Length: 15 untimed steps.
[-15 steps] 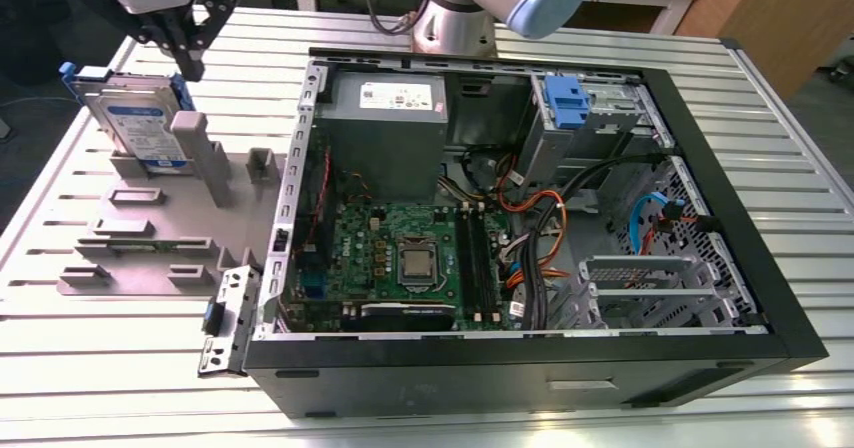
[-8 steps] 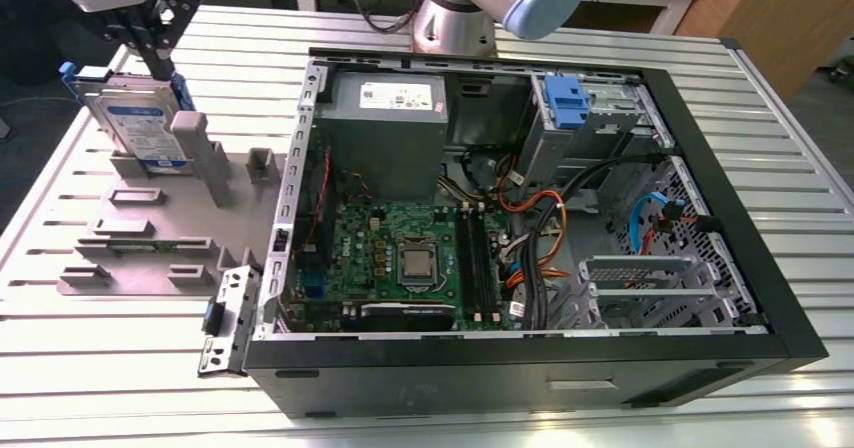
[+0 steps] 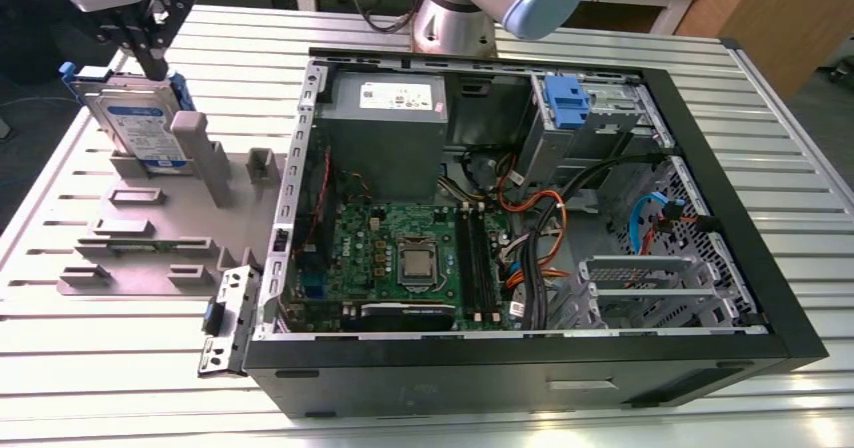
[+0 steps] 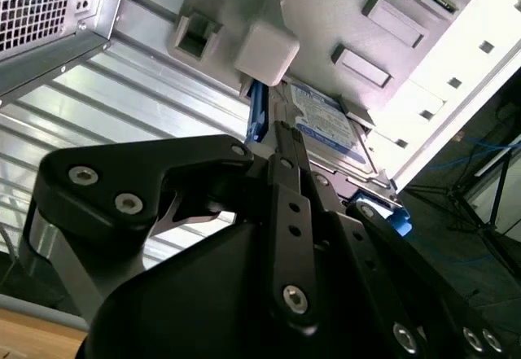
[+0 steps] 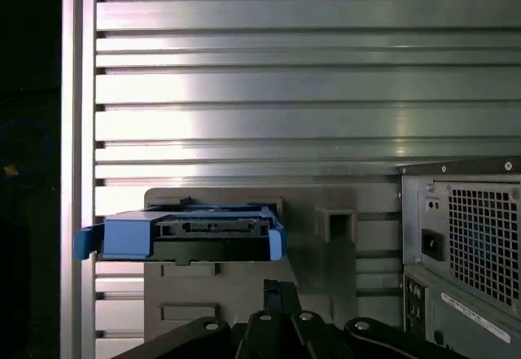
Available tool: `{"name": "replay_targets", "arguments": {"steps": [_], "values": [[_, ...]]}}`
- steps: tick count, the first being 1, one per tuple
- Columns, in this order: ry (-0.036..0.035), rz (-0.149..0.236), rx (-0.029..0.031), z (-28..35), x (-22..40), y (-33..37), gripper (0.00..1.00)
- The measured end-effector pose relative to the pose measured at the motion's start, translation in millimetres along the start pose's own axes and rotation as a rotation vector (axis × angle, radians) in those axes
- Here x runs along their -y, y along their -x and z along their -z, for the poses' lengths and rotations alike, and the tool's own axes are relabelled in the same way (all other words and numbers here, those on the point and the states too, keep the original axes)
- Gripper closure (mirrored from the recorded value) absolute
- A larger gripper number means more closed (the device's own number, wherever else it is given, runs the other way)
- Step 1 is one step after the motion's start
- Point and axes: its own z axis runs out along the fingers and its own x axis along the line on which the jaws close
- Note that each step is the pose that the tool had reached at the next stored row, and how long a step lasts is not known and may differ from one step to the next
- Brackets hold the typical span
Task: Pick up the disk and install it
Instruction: 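Reach for the disk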
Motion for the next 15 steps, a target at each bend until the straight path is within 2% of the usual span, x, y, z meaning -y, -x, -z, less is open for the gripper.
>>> {"name": "replay_targets", "arguments": {"steps": [2,8,15], "values": [[-0.0001,0.001,-0.0002,-0.2,-1.2,-4.4,0.89],[0.0000,0.001,0.0000,-1.1,-6.8,-31.6,0.89],[-0.0001,0.001,-0.0001,-2.6,-9.0,-63.5,0.89]]}}
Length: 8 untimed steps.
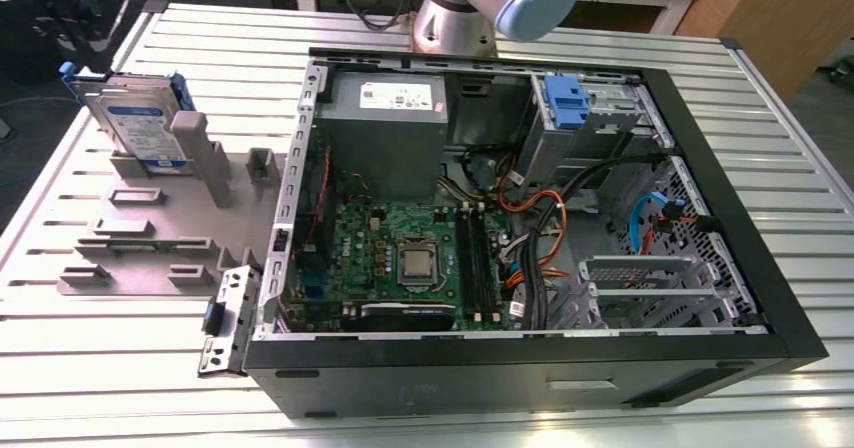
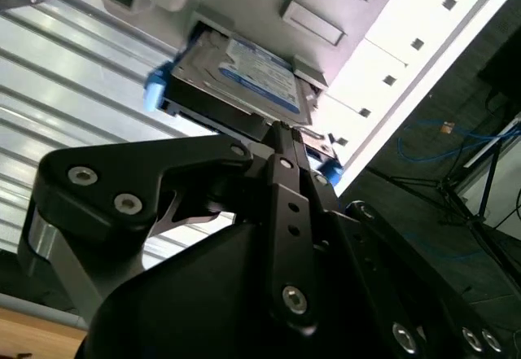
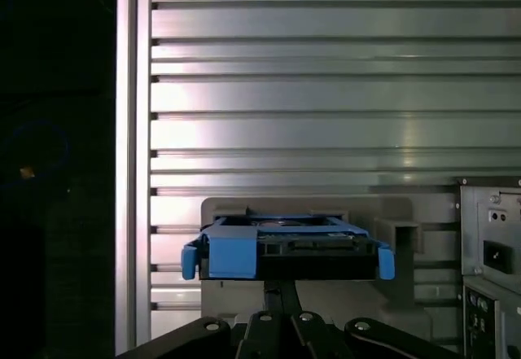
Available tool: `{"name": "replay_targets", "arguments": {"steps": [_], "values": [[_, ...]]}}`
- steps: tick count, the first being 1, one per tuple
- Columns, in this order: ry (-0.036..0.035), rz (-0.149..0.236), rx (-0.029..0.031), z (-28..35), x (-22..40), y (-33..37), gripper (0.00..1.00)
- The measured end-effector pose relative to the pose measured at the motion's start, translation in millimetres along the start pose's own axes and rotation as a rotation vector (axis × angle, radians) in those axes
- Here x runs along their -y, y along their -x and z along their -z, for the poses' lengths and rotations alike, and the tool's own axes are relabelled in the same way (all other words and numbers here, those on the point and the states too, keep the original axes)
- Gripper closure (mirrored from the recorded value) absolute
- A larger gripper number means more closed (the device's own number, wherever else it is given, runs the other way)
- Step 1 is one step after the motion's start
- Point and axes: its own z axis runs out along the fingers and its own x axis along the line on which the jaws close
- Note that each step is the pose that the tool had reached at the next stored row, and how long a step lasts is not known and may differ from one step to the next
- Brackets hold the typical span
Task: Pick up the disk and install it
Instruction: 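Reach for the disk, then pick up the disk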
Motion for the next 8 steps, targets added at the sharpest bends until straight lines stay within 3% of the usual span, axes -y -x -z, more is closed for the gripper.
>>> {"name": "replay_targets", "arguments": {"steps": [2,8], "values": [[0.0000,0.000,-0.0003,-0.3,-0.4,-5.7,0.89],[0.0000,0.000,-0.0011,-0.4,-0.5,-6.2,0.89]]}}
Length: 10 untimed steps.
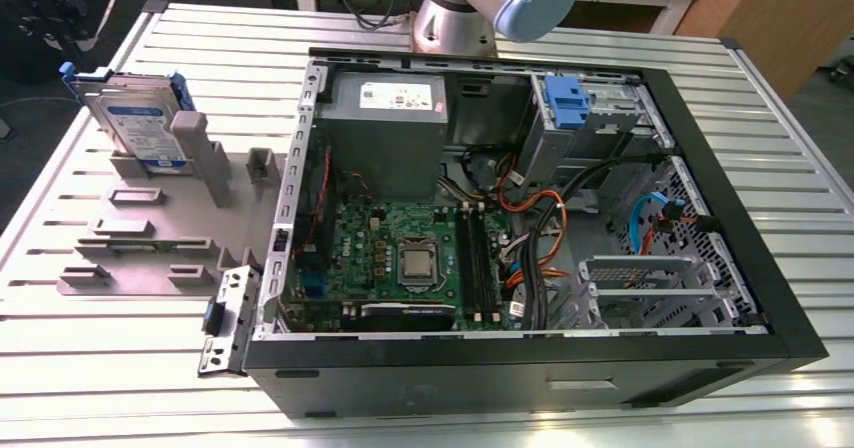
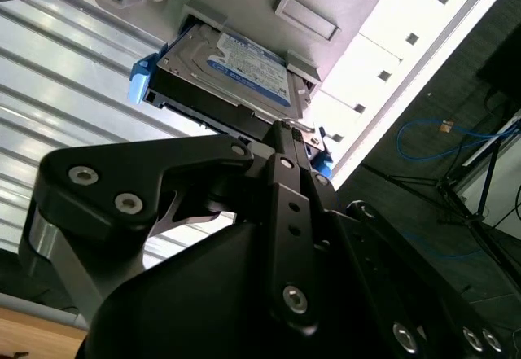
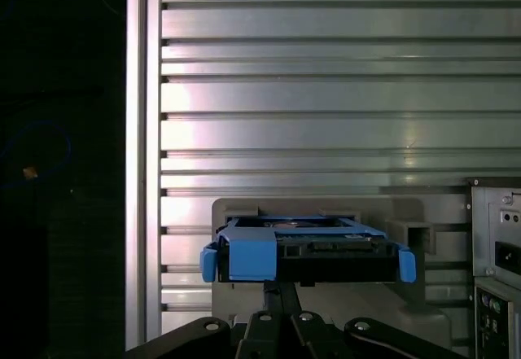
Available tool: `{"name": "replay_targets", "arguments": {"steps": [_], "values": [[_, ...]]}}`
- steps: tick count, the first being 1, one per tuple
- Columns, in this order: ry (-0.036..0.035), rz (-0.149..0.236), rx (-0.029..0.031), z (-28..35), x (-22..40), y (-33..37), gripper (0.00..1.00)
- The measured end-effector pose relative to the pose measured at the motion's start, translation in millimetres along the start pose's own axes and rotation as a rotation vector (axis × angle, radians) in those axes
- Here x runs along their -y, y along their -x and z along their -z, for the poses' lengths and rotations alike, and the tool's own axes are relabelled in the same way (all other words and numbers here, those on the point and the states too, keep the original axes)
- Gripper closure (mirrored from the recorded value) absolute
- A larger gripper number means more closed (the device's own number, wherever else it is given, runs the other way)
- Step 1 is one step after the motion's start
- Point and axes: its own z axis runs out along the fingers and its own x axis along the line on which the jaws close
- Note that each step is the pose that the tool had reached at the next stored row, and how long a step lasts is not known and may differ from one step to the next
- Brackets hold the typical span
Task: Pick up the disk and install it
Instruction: 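Pick up the disk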
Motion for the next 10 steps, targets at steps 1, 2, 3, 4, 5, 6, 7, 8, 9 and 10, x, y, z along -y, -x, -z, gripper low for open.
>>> {"name": "replay_targets", "arguments": {"steps": [1,2,3,4,5,6,7,8,9,10], "values": [[0.0000,0.000,0.0000,0.0,0.0,0.0,0.89],[0.0000,0.000,0.0000,0.0,0.0,0.0,0.89],[0.0000,0.000,0.0000,0.0,0.0,0.0,0.89],[0.0000,0.000,0.0000,0.0,0.0,0.0,0.89],[0.0000,0.000,0.0000,0.0,0.0,0.0,0.89],[0.0000,0.000,0.0000,0.0,0.0,0.0,0.89],[0.0000,0.000,0.0000,0.0,0.0,0.0,0.89],[0.0000,0.000,0.0000,0.0,0.0,0.0,0.89],[0.0000,0.001,-0.0001,0.0,0.0,0.0,0.89],[0.0000,0.003,-0.0002,0.0,0.0,0.0,0.89]]}}
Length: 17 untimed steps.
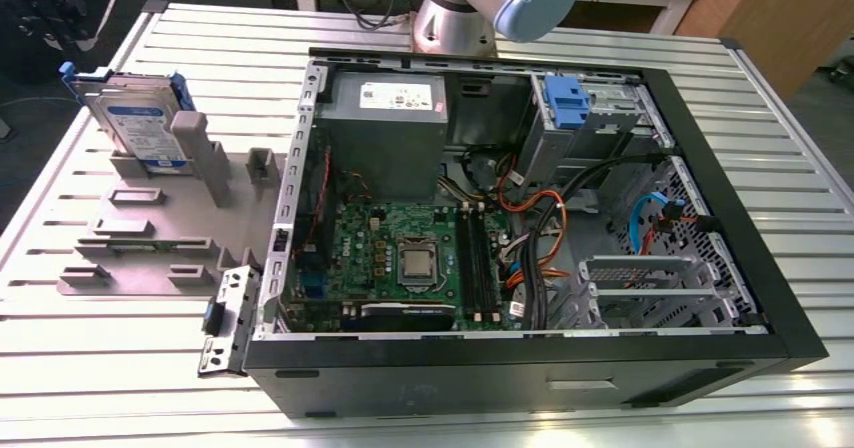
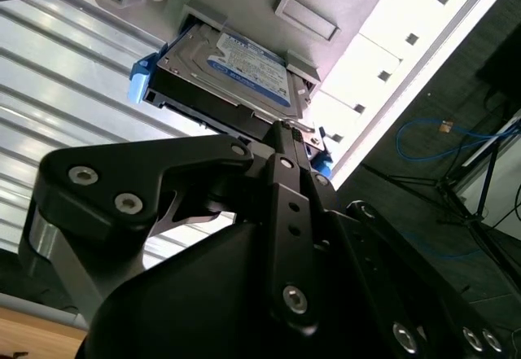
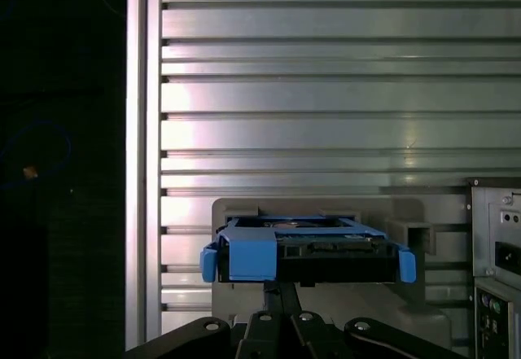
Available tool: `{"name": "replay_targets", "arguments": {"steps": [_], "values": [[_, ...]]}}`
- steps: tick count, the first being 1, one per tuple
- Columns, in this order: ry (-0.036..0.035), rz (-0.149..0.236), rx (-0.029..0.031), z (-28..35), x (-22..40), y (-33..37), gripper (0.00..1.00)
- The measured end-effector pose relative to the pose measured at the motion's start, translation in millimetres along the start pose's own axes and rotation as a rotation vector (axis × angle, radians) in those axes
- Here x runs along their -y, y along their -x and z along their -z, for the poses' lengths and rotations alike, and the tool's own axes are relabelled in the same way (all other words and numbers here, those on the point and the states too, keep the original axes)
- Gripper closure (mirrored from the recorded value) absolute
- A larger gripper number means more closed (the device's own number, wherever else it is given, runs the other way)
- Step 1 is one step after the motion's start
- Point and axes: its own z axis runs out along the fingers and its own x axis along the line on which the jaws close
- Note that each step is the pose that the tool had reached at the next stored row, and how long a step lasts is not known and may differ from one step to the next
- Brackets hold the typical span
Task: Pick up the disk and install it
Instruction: 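Pick up the disk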
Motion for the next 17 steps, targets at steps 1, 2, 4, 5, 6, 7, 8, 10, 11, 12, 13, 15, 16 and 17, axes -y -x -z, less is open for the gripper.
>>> {"name": "replay_targets", "arguments": {"steps": [1,2,4,5,6,7,8,10,11,12,13,15,16,17], "values": [[0.0000,0.003,0.0000,0.0,0.0,0.0,0.89],[0.0000,0.007,-0.0002,0.0,0.0,0.0,0.89],[0.0000,0.017,-0.0007,0.0,0.0,0.0,0.89],[0.0000,0.023,-0.0010,0.0,0.0,0.0,0.89],[0.0000,0.031,-0.0014,0.0,0.0,0.0,0.89],[0.0001,0.041,-0.0017,0.0,0.0,0.0,0.89],[0.0002,0.054,-0.0022,0.0,0.0,0.0,0.89],[0.0002,0.084,-0.0035,0.0,0.0,0.0,0.89],[0.0003,0.100,-0.0042,0.0,0.0,0.0,0.89],[0.0003,0.115,-0.0049,0.0,0.0,0.0,0.89],[0.0004,0.133,-0.0056,0.0,0.0,0.0,0.89],[0.0005,0.167,-0.0070,0.0,0.0,0.0,0.89],[0.0006,0.183,-0.0077,0.0,0.0,0.0,0.89],[0.0006,0.199,-0.0085,0.0,0.0,0.0,0.89]]}}
